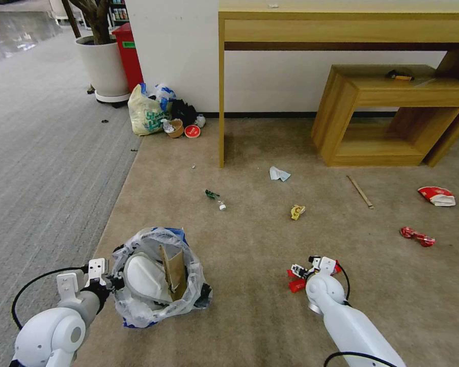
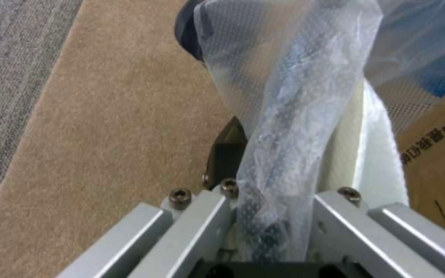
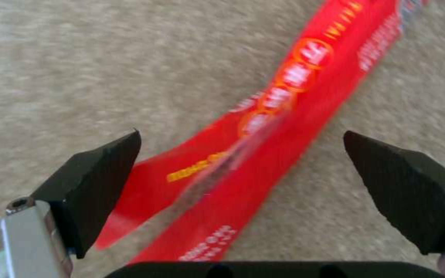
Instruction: Pick up the trash bin and place the garbage on the floor into it.
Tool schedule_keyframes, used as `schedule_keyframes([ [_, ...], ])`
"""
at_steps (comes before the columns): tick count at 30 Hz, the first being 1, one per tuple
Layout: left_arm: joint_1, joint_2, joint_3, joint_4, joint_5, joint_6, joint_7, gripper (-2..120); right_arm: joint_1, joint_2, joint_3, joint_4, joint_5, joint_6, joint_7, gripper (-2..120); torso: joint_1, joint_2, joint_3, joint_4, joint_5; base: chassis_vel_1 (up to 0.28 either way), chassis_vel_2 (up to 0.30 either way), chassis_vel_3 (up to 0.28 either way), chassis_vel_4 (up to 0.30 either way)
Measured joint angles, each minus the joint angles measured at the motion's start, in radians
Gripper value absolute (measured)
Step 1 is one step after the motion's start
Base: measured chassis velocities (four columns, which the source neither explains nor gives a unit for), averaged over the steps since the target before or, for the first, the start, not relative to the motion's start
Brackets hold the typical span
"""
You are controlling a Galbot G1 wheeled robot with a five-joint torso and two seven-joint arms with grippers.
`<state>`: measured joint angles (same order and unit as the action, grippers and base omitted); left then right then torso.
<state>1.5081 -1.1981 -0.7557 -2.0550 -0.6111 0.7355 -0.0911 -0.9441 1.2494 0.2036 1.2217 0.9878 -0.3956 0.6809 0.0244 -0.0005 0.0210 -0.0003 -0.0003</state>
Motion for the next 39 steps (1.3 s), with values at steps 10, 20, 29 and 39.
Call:
schedule_keyframes([
  [10, -0.012, 0.006, 0.009, 0.014, -0.001, 0.000, 0.008, 0, 0.005, 0.011, 0.022, -0.028, 0.035, 0.002, 0.035, 100, 0.000, 0.000, 0.000, -0.0001, 0.0001, 0.000, 0.000, 0.000, 0.000],
  [20, -0.013, 0.009, 0.009, 0.015, -0.002, 0.000, 0.017, 0, 0.009, 0.013, 0.032, -0.045, 0.032, 0.024, 0.031, 67, 0.000, 0.000, 0.000, -0.0001, 0.0002, 0.000, 0.000, 0.000, 0.000],
  [29, -0.007, 0.009, 0.008, 0.010, 0.000, 0.000, 0.024, 0, -0.002, 0.013, 0.035, -0.033, 0.015, 0.042, 0.031, 34, 0.000, 0.000, 0.000, 0.0000, 0.0002, 0.000, 0.000, 0.000, 0.000],
  [39, 0.002, 0.007, 0.003, -0.005, -0.001, 0.000, 0.024, 0, -0.012, -0.002, 0.033, 0.019, -0.092, 0.073, 0.009, 0, 0.000, 0.000, 0.000, -0.0001, 0.0000, 0.000, 0.000, 0.000, 0.000],
])
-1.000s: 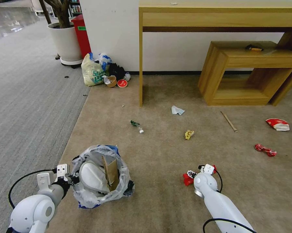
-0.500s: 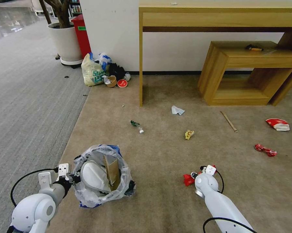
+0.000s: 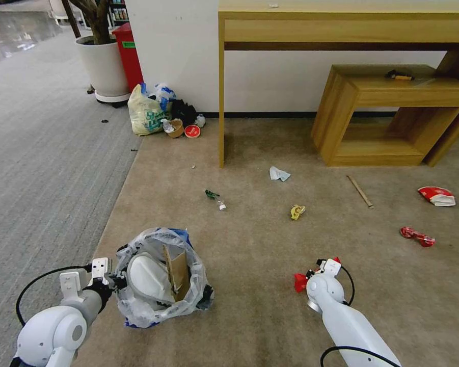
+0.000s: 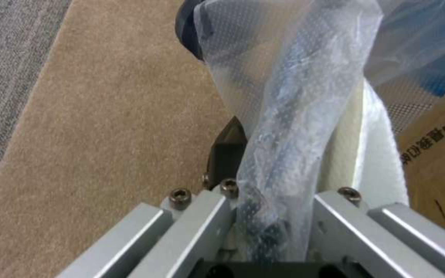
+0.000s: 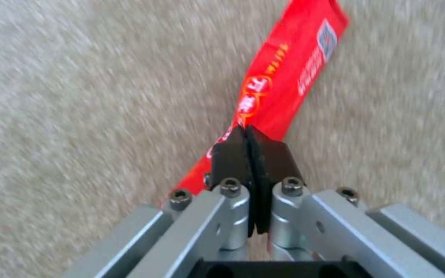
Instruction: Pick up the trash bin and place the garbage on the floor into it.
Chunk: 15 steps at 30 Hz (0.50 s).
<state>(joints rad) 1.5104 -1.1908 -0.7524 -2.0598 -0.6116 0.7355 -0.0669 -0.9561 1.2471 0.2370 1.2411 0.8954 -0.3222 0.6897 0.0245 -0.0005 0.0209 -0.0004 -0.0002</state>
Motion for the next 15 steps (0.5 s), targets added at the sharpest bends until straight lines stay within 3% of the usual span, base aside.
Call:
schedule_keyframes([
  [15, 0.027, 0.001, -0.016, -0.023, 0.005, 0.000, 0.013, 0, -0.001, -0.004, -0.002, 0.057, -0.037, 0.018, -0.004, 0, 0.000, 0.000, 0.000, 0.0001, 0.0002, 0.000, 0.000, 0.000, 0.000],
])
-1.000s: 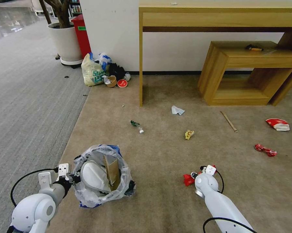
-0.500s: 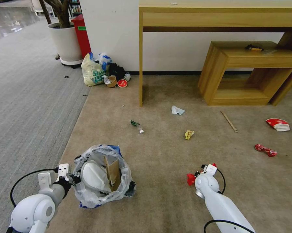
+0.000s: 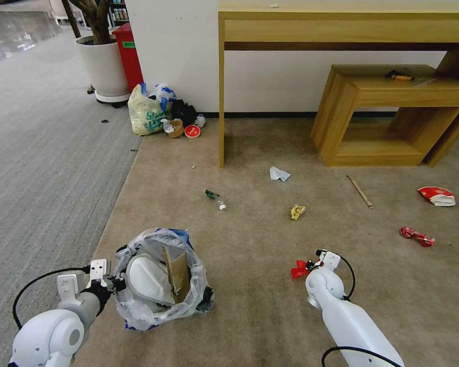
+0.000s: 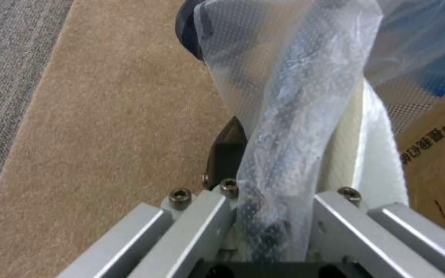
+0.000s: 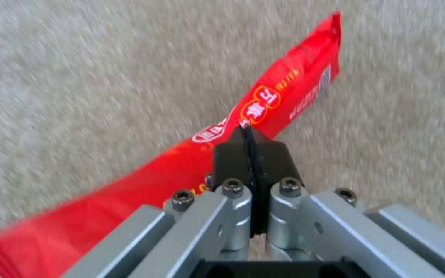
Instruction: Pick up the trash bin and place the garbage on the floor into it.
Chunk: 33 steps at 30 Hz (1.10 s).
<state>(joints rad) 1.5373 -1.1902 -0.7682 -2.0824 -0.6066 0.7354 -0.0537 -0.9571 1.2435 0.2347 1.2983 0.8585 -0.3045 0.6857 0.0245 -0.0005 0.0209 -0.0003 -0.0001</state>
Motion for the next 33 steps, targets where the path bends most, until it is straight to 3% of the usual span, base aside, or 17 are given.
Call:
schedule_keyframes([
  [13, -0.003, -0.004, 0.005, -0.006, 0.005, 0.000, 0.002, 0, -0.002, -0.027, -0.018, 0.118, -0.134, 0.036, -0.042, 0, 0.000, 0.000, 0.000, -0.0001, 0.0000, 0.000, 0.000, 0.000, 0.000],
  [22, -0.009, -0.009, 0.018, -0.001, 0.023, 0.000, 0.003, 0, 0.044, -0.116, -0.104, 0.288, -0.257, 0.098, -0.194, 0, 0.000, 0.000, 0.000, -0.0001, -0.0002, 0.000, 0.000, 0.000, 0.000],
  [33, -0.029, -0.005, 0.056, 0.010, 0.039, 0.000, -0.009, 0, 0.245, -0.187, -0.318, 0.501, -0.113, 0.087, -0.297, 0, 0.000, 0.000, 0.000, 0.0000, -0.0003, 0.000, 0.000, 0.000, 0.000],
])
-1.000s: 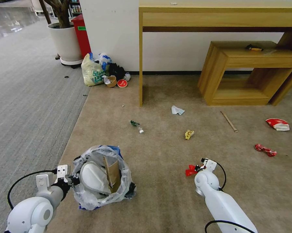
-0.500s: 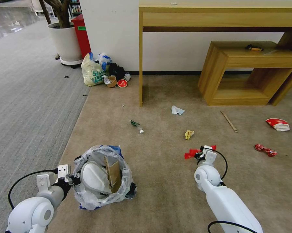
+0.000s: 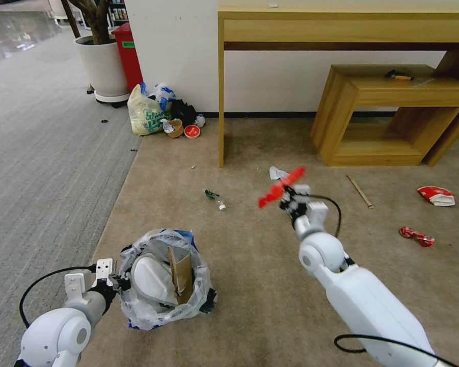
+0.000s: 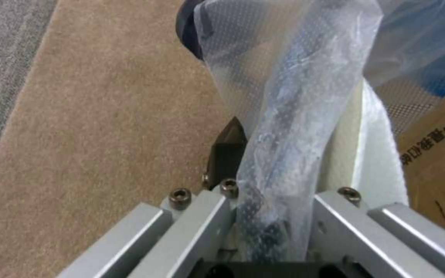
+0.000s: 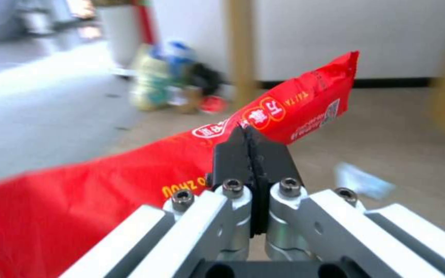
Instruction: Pick up the trash bin and place the garbage on the floor into it.
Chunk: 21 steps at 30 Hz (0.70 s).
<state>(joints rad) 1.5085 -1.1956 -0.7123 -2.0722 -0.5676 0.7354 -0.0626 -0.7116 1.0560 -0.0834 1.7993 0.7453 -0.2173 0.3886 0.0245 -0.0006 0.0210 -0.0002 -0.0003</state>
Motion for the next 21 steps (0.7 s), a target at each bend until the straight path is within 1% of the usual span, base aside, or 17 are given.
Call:
schedule_keyframes([
  [1, -0.002, 0.000, 0.005, 0.001, 0.003, 0.000, -0.002, 0, 0.029, -0.001, -0.031, 0.021, 0.034, -0.005, -0.002, 0, 0.000, 0.000, 0.000, 0.0001, 0.0000, 0.000, 0.000, 0.000, 0.000],
  [2, -0.002, 0.000, 0.005, 0.001, 0.003, 0.000, -0.002, 0, 0.029, -0.001, -0.031, 0.021, 0.034, -0.005, -0.002, 0, 0.000, 0.000, 0.000, 0.0001, 0.0000, 0.000, 0.000, 0.000, 0.000],
  [5, -0.005, -0.004, 0.016, 0.006, 0.007, 0.000, -0.005, 0, 0.083, 0.001, -0.111, 0.066, 0.098, -0.018, -0.017, 0, 0.000, 0.000, 0.000, 0.0000, 0.0002, 0.000, 0.000, 0.000, 0.000],
  [6, -0.006, -0.005, 0.017, 0.009, 0.009, 0.000, -0.006, 0, 0.094, 0.001, -0.133, 0.077, 0.104, -0.019, -0.027, 0, 0.000, 0.000, 0.000, -0.0001, 0.0001, 0.000, 0.000, 0.000, 0.000],
  [7, -0.006, -0.005, 0.017, 0.009, 0.009, 0.000, -0.006, 0, 0.094, 0.001, -0.133, 0.077, 0.104, -0.019, -0.027, 0, 0.000, 0.000, 0.000, -0.0001, 0.0001, 0.000, 0.000, 0.000, 0.000],
  [10, -0.009, -0.005, 0.025, 0.014, 0.013, 0.000, -0.008, 0, 0.123, -0.003, -0.204, 0.103, 0.110, -0.023, -0.075, 0, 0.000, 0.000, 0.000, -0.0001, 0.0002, 0.000, 0.000, 0.000, 0.000],
  [11, -0.009, -0.005, 0.025, 0.014, 0.013, 0.000, -0.008, 0, 0.123, -0.003, -0.204, 0.103, 0.110, -0.023, -0.075, 0, 0.000, 0.000, 0.000, -0.0001, 0.0002, 0.000, 0.000, 0.000, 0.000],
  [13, -0.012, -0.002, 0.032, 0.018, 0.014, 0.000, -0.009, 0, 0.136, -0.010, -0.233, 0.107, 0.096, -0.026, -0.113, 0, 0.000, 0.000, 0.000, 0.0000, 0.0002, 0.000, 0.000, 0.000, 0.000],
  [14, -0.014, 0.001, 0.038, 0.020, 0.015, 0.000, -0.010, 0, 0.152, -0.020, -0.259, 0.106, 0.071, -0.026, -0.155, 0, 0.000, 0.000, 0.000, -0.0001, 0.0003, 0.000, 0.000, 0.000, 0.000],
  [15, -0.014, 0.001, 0.038, 0.020, 0.015, 0.000, -0.010, 0, 0.152, -0.020, -0.259, 0.106, 0.071, -0.026, -0.155, 0, 0.000, 0.000, 0.000, -0.0001, 0.0003, 0.000, 0.000, 0.000, 0.000],
  [17, -0.023, 0.006, 0.056, 0.026, 0.018, 0.000, -0.013, 0, 0.197, -0.050, -0.322, 0.097, 0.015, -0.018, -0.247, 0, 0.000, 0.000, 0.000, -0.0002, 0.0002, 0.000, 0.000, 0.000, 0.000],
  [18, -0.023, 0.006, 0.056, 0.026, 0.018, 0.000, -0.013, 0, 0.197, -0.050, -0.322, 0.097, 0.015, -0.018, -0.247, 0, 0.000, 0.000, 0.000, -0.0002, 0.0002, 0.000, 0.000, 0.000, 0.000],
  [21, -0.036, 0.005, 0.074, 0.032, 0.018, 0.000, -0.027, 0, 0.230, -0.078, -0.381, 0.108, -0.028, -0.009, -0.314, 0, 0.000, 0.000, 0.000, -0.0001, 0.0002, 0.000, 0.000, 0.000, 0.000],
])
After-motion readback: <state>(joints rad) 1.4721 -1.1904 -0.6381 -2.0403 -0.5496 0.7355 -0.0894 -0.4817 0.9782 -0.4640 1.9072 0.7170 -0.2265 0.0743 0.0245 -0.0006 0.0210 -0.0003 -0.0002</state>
